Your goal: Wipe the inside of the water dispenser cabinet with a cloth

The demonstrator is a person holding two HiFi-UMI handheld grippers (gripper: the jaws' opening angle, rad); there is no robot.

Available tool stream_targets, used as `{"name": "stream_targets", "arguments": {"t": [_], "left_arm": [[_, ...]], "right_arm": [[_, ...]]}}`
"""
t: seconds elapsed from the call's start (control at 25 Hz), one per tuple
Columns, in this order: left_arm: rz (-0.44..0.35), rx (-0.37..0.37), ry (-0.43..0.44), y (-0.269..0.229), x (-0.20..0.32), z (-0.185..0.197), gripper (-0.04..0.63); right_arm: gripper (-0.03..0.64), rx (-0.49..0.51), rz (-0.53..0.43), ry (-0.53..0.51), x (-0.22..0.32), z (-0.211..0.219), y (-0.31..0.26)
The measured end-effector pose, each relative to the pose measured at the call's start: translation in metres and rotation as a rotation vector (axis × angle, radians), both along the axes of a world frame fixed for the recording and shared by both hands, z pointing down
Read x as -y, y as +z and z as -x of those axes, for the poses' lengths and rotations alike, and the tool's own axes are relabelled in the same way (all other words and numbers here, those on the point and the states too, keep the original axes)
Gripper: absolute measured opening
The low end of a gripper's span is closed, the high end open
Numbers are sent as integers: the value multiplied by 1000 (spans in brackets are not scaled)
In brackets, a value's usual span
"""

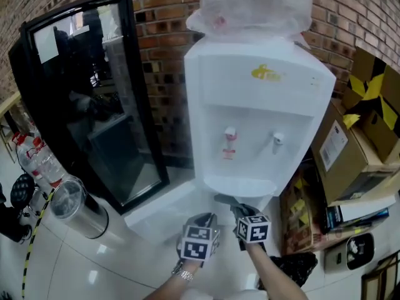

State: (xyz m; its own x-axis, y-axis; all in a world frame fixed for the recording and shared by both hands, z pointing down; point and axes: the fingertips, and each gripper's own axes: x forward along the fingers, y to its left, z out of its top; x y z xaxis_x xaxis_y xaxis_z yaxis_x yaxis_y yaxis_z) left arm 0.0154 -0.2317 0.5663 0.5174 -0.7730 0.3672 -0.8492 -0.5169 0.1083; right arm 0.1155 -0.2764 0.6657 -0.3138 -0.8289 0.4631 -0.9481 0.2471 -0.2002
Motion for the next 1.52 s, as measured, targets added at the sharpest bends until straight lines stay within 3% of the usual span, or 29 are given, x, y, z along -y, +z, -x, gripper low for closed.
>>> {"name": "stream_targets", "arguments": {"t": [0.28, 0.4, 0.76, 0.92, 1.32, 1.52], "left_arm": [[0, 23, -6, 12, -7, 6, 37], [-13, 42, -18, 12, -8, 14, 37], [4, 27, -23, 17, -15, 22, 37], [-7, 20, -27, 16, -10, 23, 37], [23, 13, -47, 30, -6, 23, 26], [32, 42, -31, 33, -12, 17, 21]], "right_arm": [[8, -3, -130, 8, 41, 13, -17], [8, 23, -142, 4, 54, 22, -6], [8, -16, 143, -96, 33, 59, 113], [8, -29, 186, -107, 20, 56, 122], [8, -71, -58, -12, 38, 33, 11], [8, -83, -69, -28, 44, 47, 18]]}}
